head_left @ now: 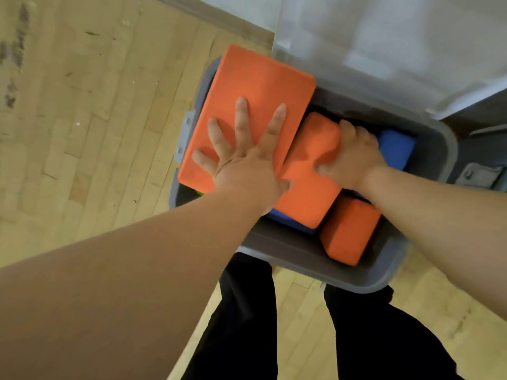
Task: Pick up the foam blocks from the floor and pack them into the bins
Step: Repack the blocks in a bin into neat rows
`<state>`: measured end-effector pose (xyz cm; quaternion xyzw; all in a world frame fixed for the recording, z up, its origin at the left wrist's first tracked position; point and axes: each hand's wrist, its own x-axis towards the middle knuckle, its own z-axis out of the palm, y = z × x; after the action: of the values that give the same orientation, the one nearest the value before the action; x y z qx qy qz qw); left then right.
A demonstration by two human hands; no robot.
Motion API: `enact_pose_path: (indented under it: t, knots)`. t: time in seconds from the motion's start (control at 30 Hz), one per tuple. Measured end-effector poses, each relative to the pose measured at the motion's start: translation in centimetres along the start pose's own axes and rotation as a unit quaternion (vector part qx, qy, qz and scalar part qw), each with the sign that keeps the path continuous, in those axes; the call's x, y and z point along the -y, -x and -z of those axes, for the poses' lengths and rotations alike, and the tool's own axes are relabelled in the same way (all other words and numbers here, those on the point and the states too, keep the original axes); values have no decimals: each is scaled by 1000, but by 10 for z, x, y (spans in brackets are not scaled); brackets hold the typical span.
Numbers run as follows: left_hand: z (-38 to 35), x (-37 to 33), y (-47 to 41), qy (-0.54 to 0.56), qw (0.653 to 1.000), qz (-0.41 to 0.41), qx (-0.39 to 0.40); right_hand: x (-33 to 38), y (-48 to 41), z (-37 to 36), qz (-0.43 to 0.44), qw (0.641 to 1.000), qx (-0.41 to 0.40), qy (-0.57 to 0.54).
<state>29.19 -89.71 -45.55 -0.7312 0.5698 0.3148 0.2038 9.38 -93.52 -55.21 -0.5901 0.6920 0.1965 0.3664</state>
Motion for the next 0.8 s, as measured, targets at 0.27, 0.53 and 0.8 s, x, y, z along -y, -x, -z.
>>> enact_pose_path:
  t: [0.27,0.53,0.8]
  knots:
    - [-5,12,1,-1,1000,4,-8,-8,-7,6,40,993,38,109]
    - [2,15,1,-13,1000,7,-2,-34,44,20,88,991,78,-67]
    - [47,10,40,12,998,-7,59,-57,129,107,71,983,27,-169]
